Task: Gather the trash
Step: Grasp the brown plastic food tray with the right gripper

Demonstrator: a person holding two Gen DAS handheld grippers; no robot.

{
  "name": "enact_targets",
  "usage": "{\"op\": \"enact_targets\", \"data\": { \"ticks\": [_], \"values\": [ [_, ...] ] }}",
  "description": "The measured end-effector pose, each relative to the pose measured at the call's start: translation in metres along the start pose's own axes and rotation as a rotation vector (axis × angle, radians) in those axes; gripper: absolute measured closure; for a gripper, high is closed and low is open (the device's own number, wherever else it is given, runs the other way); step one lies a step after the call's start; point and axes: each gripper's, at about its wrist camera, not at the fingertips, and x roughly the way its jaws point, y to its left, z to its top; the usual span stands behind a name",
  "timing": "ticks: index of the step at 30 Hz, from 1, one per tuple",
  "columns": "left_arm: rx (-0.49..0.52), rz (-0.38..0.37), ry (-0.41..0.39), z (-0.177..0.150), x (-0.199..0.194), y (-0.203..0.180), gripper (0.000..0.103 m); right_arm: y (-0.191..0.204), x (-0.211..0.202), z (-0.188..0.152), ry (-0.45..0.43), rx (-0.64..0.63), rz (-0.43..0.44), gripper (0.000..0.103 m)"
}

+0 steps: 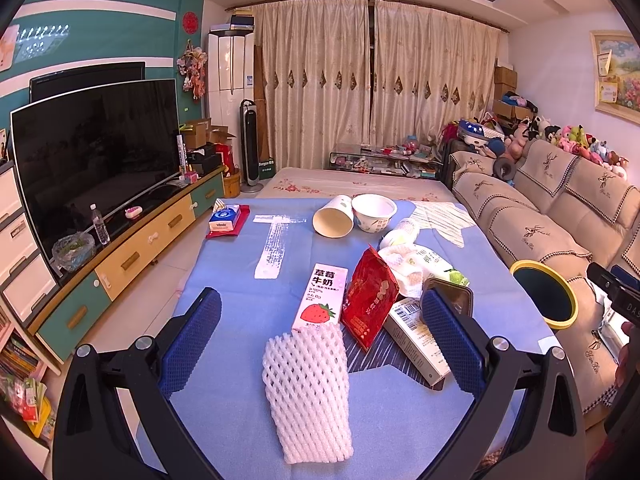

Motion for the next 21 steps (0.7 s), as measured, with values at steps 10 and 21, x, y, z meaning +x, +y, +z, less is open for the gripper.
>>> {"op": "enact_targets", "data": {
  "ticks": [10,21],
  "values": [
    [-0.008,0.013,0.006,-0.002,0.004,0.004,0.004,0.017,0.019,-0.010,0.046,-0.044,0.067,0.007],
    [-0.015,0.018,0.035,-0.007,0.018,0.010,0.004,0.076,0.055,-0.042,0.158,-0.160,0.272,0.007]
  ]
}}
